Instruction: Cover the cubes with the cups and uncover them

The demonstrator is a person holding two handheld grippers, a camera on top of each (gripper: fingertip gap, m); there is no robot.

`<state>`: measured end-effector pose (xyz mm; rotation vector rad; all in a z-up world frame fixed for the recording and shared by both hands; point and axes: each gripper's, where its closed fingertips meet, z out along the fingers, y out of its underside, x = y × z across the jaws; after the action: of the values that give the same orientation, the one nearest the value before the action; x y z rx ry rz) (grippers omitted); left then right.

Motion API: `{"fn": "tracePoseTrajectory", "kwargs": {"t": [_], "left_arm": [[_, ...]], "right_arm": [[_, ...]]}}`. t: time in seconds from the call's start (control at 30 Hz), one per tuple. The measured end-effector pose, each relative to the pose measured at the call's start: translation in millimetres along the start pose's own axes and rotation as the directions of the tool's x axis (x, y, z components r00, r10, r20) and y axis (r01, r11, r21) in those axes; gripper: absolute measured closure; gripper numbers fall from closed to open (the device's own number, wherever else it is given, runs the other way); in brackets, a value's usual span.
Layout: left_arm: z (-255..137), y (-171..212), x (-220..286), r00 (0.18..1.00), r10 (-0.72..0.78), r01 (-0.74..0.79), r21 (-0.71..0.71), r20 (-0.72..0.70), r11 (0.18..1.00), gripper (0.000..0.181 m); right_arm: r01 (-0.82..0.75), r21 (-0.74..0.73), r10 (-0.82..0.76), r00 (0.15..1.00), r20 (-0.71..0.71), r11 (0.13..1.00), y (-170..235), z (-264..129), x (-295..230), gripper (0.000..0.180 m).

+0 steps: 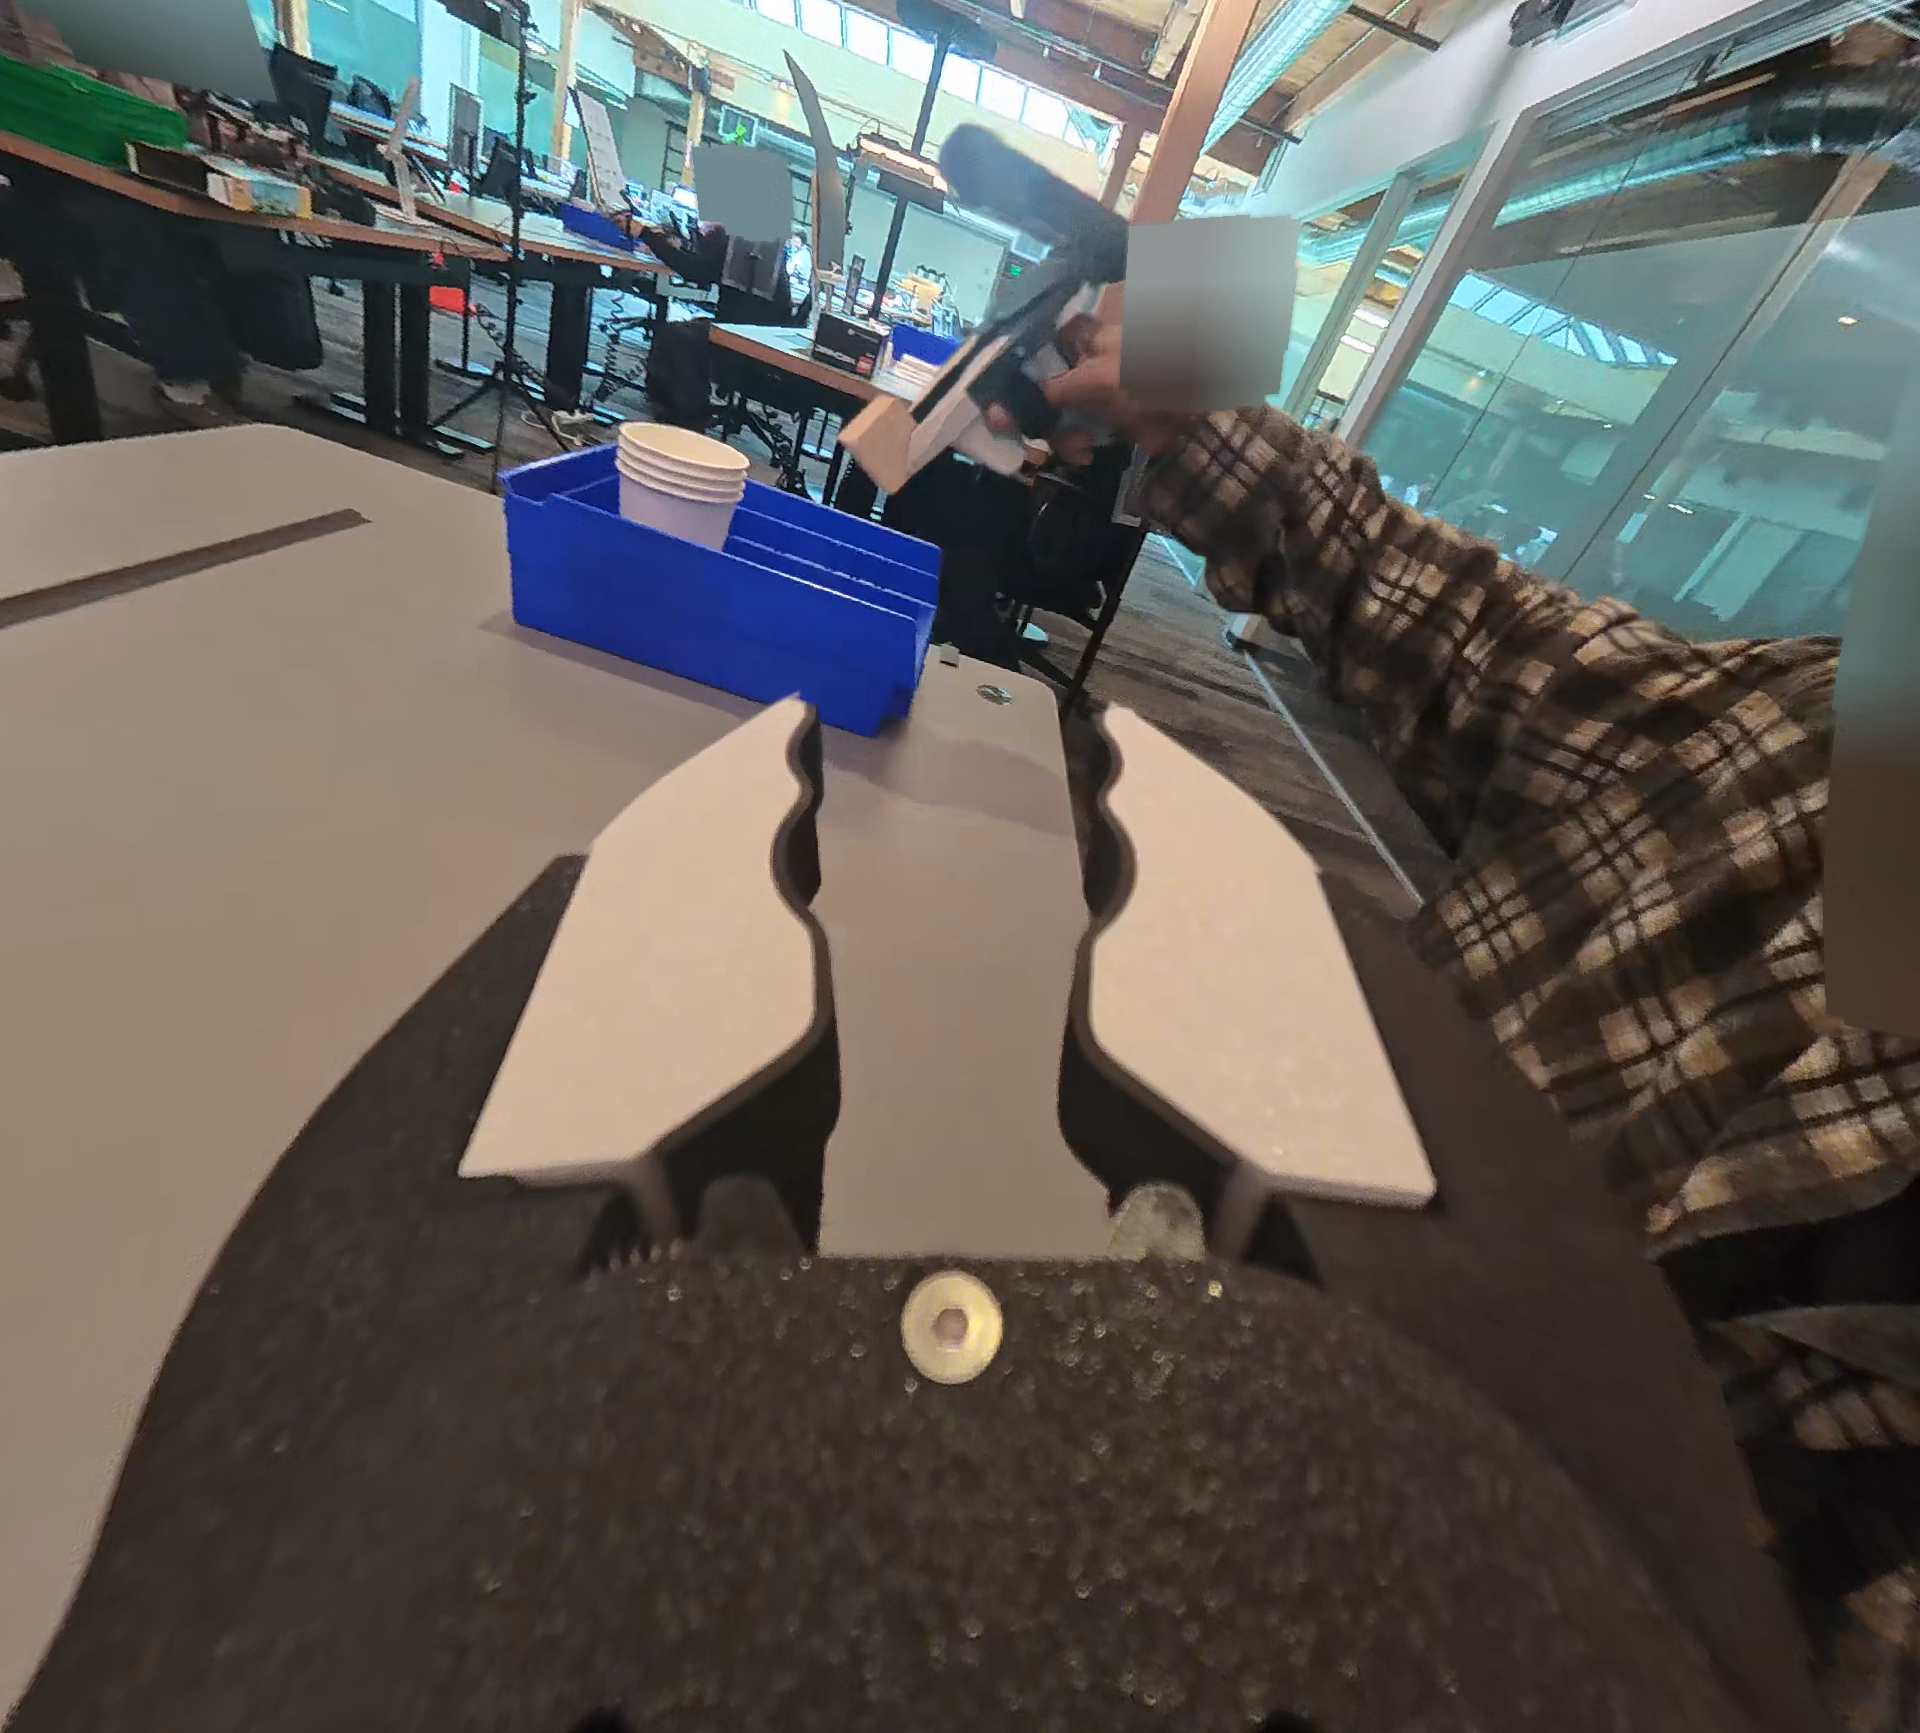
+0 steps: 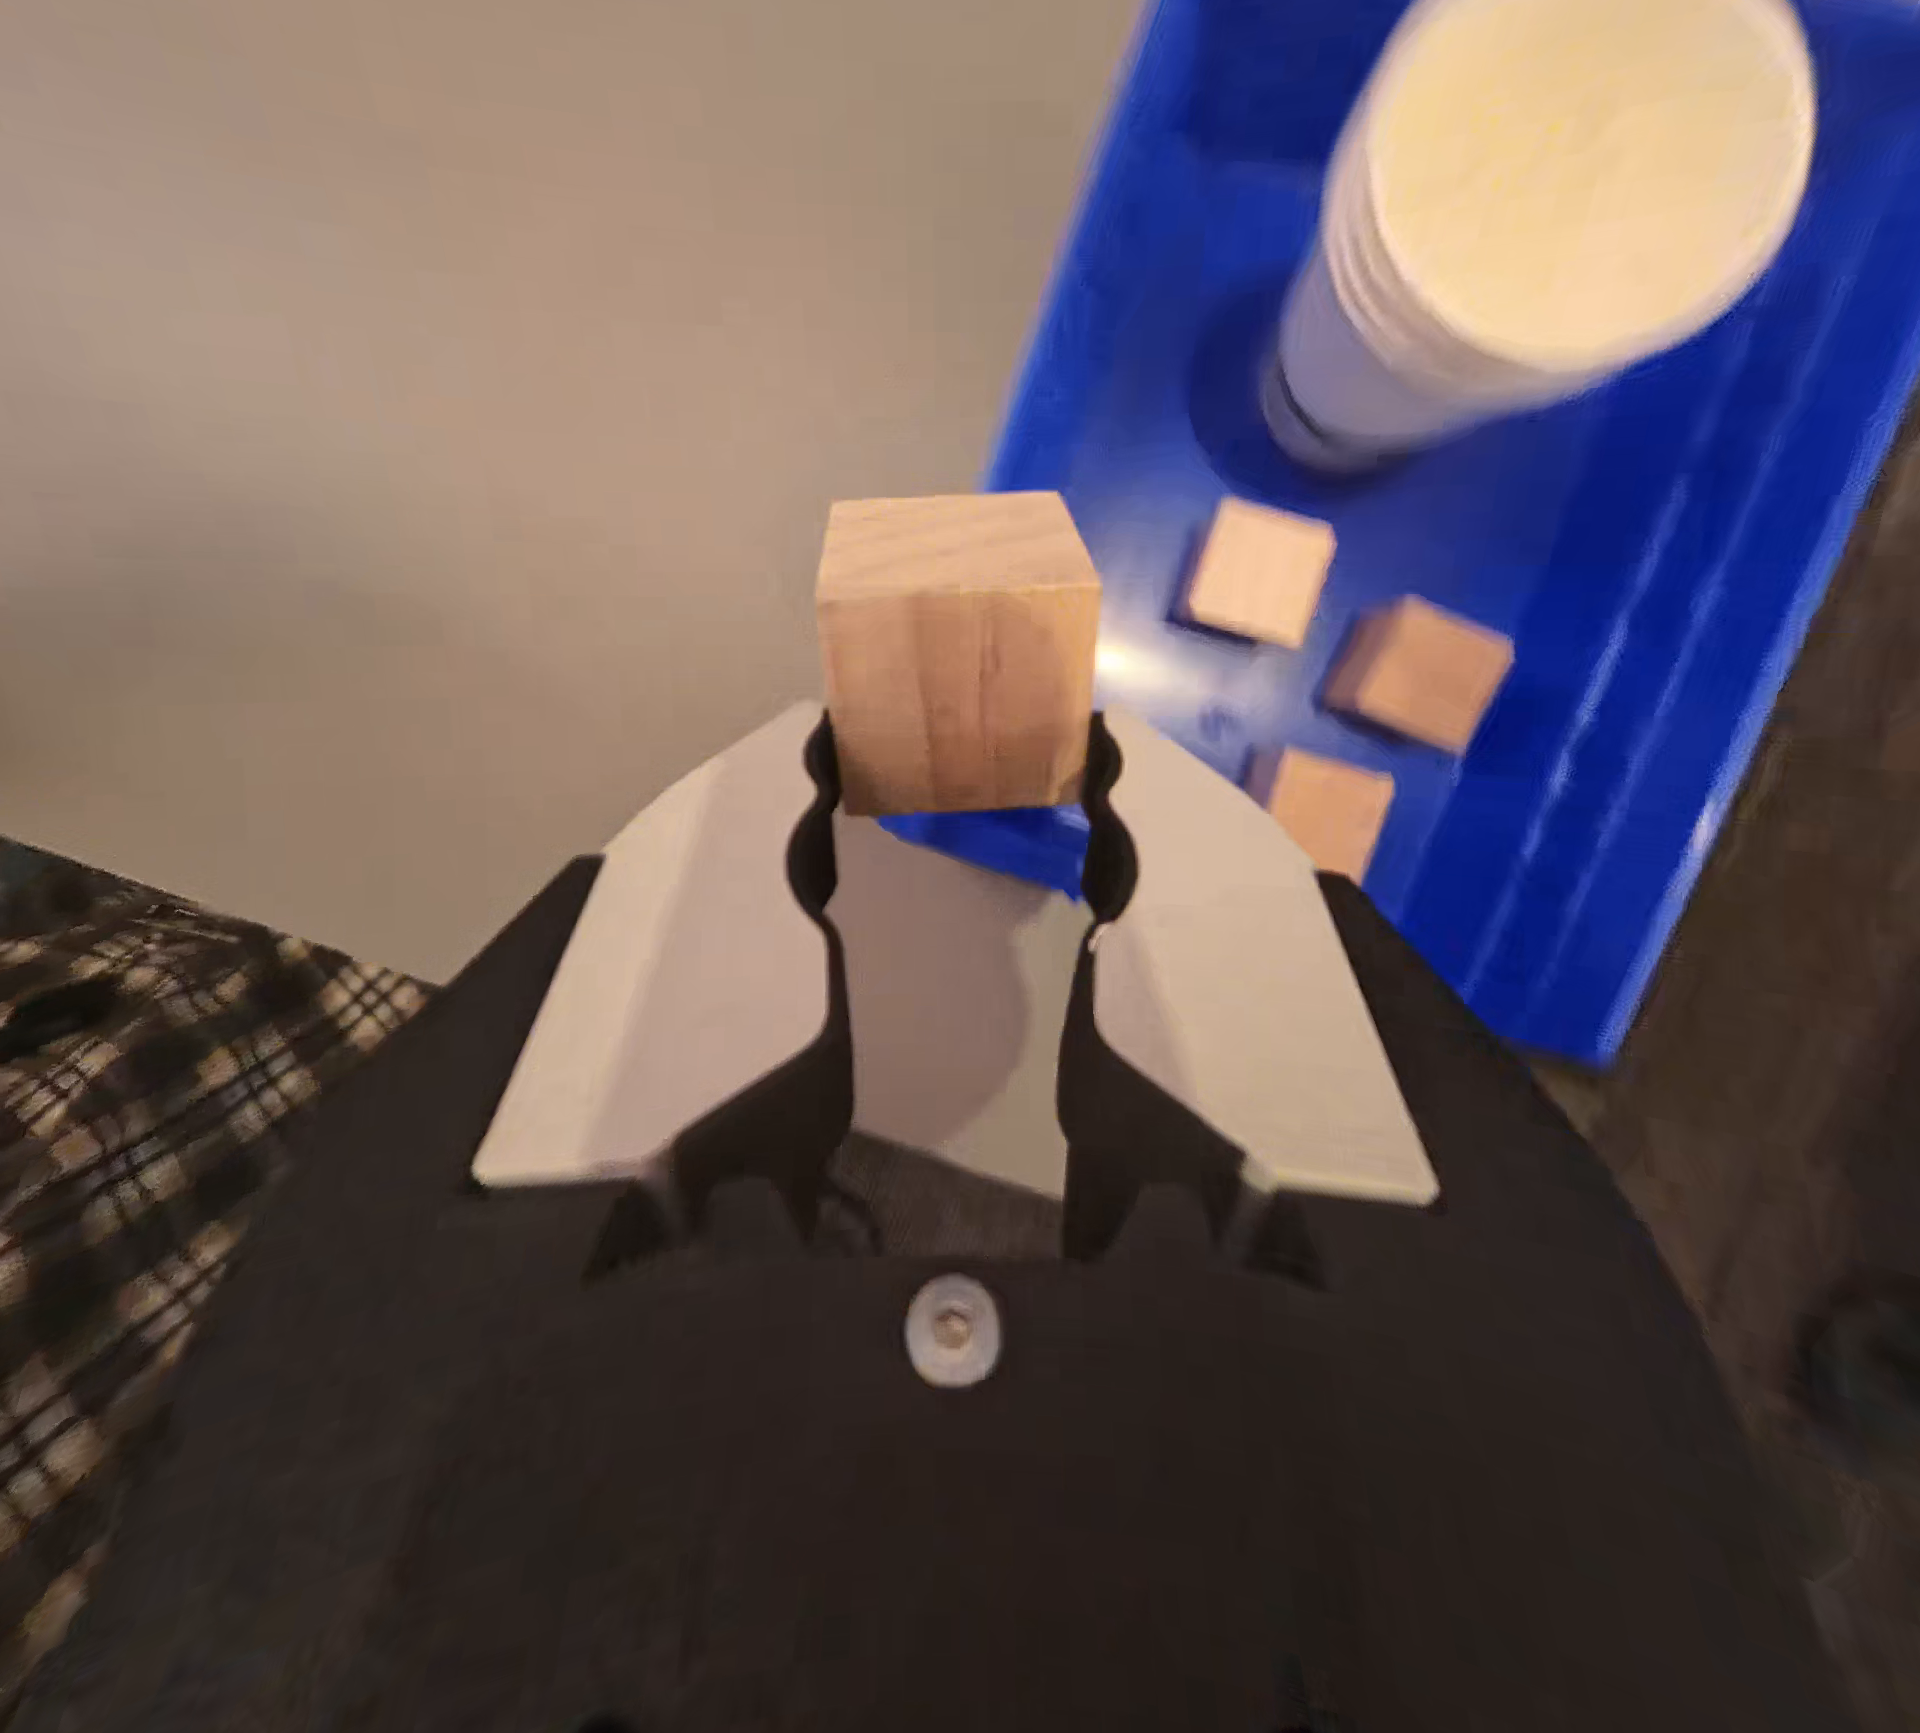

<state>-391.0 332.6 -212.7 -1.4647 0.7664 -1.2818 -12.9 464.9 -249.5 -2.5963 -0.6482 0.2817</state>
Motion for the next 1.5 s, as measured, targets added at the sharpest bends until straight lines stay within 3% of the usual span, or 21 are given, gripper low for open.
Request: {"fn": "tracePoseTrajectory", "kwargs": {"t": [0.13, 0.33, 0.93, 0.97, 1.07, 1.17, 1.37, 1.5], "left_arm": [[4.1, 7.4, 5.7, 1.0, 0.024, -0.023, -0.055, 0.012, 0.998, 0.134], [0.8, 12.7, 12.3, 0.992, 0.108, -0.099, -0.134, 0.064, 0.986, 0.133], [-5.0, 20.4, 12.1, 0.992, 0.102, -0.09, -0.168, 0.069, 0.982, 0.134], [-5.6, 20.5, 12.1, 0.992, 0.103, -0.089, -0.169, 0.071, 0.982, 0.134], [-7.5, 20.3, 12.8, 0.991, 0.107, -0.093, -0.17, 0.077, 0.981, 0.134], [-8.2, 20.2, 13.9, 0.991, 0.107, -0.093, -0.164, 0.078, 0.982, 0.133], [-7.4, 26.5, 21.4, 0.993, 0.1, -0.088, -0.16, 0.068, 0.983, 0.133], [-10.0, 32.5, 25.9, 0.991, 0.106, -0.091, -0.168, 0.079, 0.981, 0.133]], "right_arm": [[-0.135, -0.217, 0.124, 0.99, -0.063, 0.967, 41.6, 34.4, 31.6, 0.135], [-0.219, -0.38, 0.184, 0.975, -0.126, 0.899, 75.2, 87.0, 54.3, 0.135], [-0.295, -0.48, 0.231, 0.955, -0.187, 0.826, 98.9, 129.4, 70.3, 0.135], [-0.287, -0.479, 0.222, 0.957, -0.188, 0.83, 98.0, 128.8, 71.0, 0.133], [-0.262, -0.487, 0.199, 0.964, -0.178, 0.833, 94.1, 117.0, 66.2, 0.099], [-0.226, -0.473, 0.159, 0.971, -0.177, 0.852, 81.8, 88.9, 62.5, 0.084], [-0.208, -0.334, 0.159, 0.973, -0.169, 0.919, 36.8, 19.9, 75.6, 0.083], [-0.249, -0.313, 0.189, 0.959, -0.21, 0.916, 31.2, -5.7, 111.3, 0.088]]}}
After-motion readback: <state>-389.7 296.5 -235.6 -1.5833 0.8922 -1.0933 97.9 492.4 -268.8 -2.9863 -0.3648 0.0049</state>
